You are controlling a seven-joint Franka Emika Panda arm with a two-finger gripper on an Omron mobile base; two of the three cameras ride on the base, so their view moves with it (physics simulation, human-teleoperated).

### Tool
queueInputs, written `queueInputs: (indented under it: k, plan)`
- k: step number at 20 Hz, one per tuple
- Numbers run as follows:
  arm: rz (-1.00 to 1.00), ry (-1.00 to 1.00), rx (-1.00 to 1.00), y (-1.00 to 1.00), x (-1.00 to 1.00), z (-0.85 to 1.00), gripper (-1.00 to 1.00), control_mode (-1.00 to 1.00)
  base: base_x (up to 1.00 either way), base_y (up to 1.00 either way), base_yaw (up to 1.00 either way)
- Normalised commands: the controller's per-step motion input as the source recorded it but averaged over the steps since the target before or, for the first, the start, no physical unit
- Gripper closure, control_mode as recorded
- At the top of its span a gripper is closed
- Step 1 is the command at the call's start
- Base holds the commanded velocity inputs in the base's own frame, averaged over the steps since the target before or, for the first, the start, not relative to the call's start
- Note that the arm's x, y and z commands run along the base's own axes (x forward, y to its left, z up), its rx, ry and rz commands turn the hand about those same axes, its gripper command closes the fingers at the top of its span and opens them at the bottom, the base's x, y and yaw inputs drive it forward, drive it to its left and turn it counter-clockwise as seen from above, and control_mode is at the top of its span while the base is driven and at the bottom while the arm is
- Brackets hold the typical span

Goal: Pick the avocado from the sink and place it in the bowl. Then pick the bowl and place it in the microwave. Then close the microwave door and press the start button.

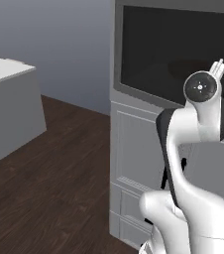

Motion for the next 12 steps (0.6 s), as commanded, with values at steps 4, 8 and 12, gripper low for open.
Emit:
queueInputs:
  k: [4, 8, 12]
  plan:
    - [0.00, 0.00, 0.07, -0.44, 0.75, -0.02, -1.00, -1.00, 0.00, 0.00, 0.00]
    - [0.00, 0.01, 0.08, -0.67, 0.66, -0.12, -1.00, -1.00, 0.00, 0.00, 0.00]
    - [0.00, 0.00, 0.03, -0.49, 0.54, -0.17, -1.00, -1.00, 0.00, 0.00, 0.00]
